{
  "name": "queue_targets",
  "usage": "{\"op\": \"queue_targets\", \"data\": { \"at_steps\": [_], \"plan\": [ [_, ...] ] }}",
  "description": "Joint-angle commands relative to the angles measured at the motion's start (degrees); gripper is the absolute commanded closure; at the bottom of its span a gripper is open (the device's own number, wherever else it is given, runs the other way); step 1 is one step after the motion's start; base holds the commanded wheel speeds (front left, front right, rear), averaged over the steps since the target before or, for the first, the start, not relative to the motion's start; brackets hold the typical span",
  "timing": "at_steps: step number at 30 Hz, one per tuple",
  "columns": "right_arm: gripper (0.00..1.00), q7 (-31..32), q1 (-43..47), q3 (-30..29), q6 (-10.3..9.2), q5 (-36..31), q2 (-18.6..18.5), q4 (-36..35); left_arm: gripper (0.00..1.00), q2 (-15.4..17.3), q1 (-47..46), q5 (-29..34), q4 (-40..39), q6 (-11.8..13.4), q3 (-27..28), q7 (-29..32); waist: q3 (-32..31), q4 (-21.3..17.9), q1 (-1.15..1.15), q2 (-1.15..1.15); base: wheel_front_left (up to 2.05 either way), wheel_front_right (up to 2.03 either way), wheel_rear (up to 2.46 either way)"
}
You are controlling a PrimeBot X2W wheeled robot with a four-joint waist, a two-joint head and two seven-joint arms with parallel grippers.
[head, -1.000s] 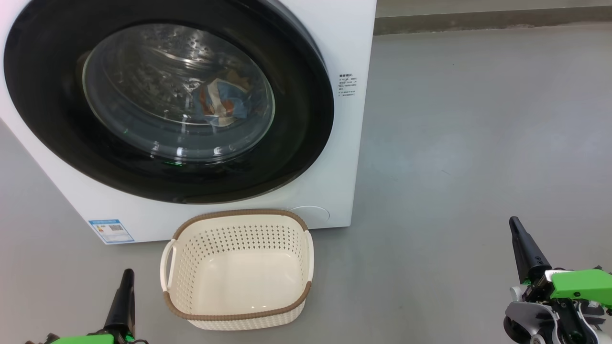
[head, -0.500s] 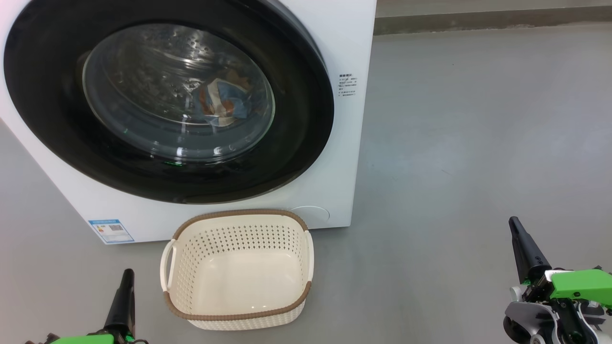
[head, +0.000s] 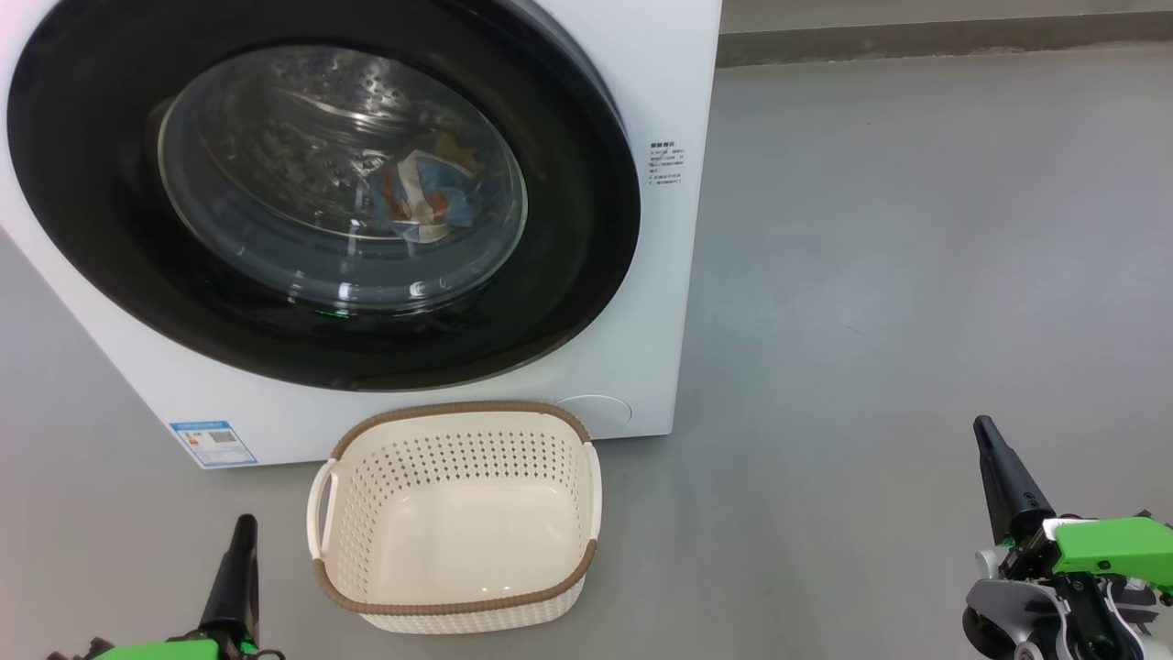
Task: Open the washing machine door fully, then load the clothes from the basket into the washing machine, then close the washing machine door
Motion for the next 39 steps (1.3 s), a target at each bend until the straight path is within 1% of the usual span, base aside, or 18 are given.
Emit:
{"op": "queue_targets", "data": {
  "at_steps": [1, 39],
  "plan": [
    [1.0, 0.4, -0.3, 1.2, 0.18, -0.1, -0.4, -1.7, 1.0, 0.5, -2.6, -0.4, -1.8, -0.1, 1.5, 0.4, 0.0, 0.0, 0.0, 0.0, 0.0, 0.0, 0.0],
    [1.0, 0.5, -0.3, 1.1, 0.18, -0.2, -0.3, -1.7, 1.0, 0.5, -2.6, -0.4, -1.8, -0.1, 1.5, 0.4, 0.0, 0.0, 0.0, 0.0, 0.0, 0.0, 0.0]
  ]
}}
